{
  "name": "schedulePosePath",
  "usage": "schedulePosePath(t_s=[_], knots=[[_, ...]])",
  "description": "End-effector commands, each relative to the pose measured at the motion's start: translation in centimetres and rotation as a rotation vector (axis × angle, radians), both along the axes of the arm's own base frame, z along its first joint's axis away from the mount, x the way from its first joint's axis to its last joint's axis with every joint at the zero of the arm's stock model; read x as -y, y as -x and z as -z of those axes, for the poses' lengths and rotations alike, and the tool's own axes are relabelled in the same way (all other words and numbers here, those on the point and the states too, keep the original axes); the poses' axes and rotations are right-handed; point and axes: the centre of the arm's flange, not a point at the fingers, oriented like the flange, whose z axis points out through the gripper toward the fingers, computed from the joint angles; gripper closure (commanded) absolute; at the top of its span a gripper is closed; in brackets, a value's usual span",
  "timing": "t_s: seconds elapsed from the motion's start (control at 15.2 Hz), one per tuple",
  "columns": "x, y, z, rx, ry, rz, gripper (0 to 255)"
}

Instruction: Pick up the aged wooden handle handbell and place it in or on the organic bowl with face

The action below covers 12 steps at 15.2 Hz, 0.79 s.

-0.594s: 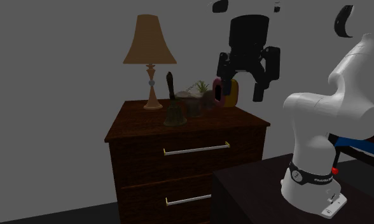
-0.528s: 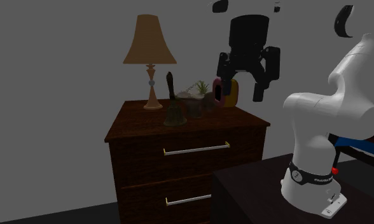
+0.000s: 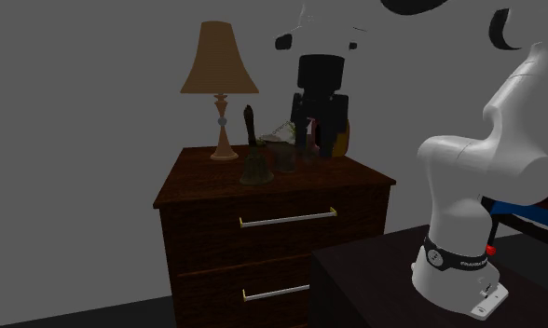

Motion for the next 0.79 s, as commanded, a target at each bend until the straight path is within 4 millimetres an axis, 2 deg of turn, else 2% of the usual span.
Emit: schedulePosePath(t_s=[0.0, 0.73], knots=[[2.5, -0.6, 0.5, 0.003, 0.012, 0.042, 0], [15.4, -1.9, 3.8, 0.018, 0.073, 0.268, 0]])
